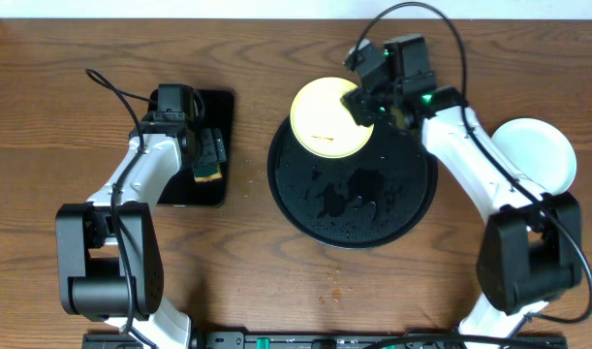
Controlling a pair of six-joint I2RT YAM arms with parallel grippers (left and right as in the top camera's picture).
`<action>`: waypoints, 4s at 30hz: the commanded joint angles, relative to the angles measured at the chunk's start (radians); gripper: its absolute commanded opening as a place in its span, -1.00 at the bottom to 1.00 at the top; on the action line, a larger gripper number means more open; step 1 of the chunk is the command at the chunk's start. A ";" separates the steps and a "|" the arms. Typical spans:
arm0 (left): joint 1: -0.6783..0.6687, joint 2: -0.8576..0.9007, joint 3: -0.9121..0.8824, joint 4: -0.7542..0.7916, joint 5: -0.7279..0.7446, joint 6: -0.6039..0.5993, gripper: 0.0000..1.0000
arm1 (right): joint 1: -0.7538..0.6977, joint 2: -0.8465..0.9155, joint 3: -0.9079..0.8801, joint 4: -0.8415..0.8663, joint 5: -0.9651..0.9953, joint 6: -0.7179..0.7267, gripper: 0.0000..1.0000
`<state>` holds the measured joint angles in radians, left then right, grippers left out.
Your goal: Clean dirty plates on tray and stack at the side
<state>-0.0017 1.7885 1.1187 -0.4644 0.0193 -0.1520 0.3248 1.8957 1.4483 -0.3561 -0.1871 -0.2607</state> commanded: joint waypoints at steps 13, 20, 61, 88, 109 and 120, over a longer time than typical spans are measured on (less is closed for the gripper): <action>0.003 -0.004 -0.003 -0.002 -0.009 0.010 0.75 | -0.003 0.283 0.005 0.277 0.120 -0.121 -0.42; 0.003 -0.004 -0.003 -0.002 -0.009 0.010 0.75 | -0.003 0.230 0.005 0.113 0.177 -0.078 -0.59; 0.003 -0.004 -0.003 -0.002 -0.009 0.010 0.75 | -0.207 -0.100 0.016 -0.709 -0.060 0.257 -0.29; 0.003 -0.004 -0.003 -0.002 -0.009 0.010 0.75 | -0.237 -0.098 -0.404 -0.307 0.019 0.616 -0.79; 0.003 -0.004 -0.003 -0.002 -0.010 0.010 0.75 | -0.251 -0.099 -0.402 0.020 -0.045 0.225 -0.79; 0.003 -0.004 -0.003 -0.002 -0.009 0.010 0.75 | -0.251 -0.099 -0.402 -0.060 -0.035 0.240 -0.31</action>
<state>-0.0017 1.7885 1.1187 -0.4644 0.0193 -0.1520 0.0742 1.7927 1.0443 -0.4034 -0.2440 -0.0223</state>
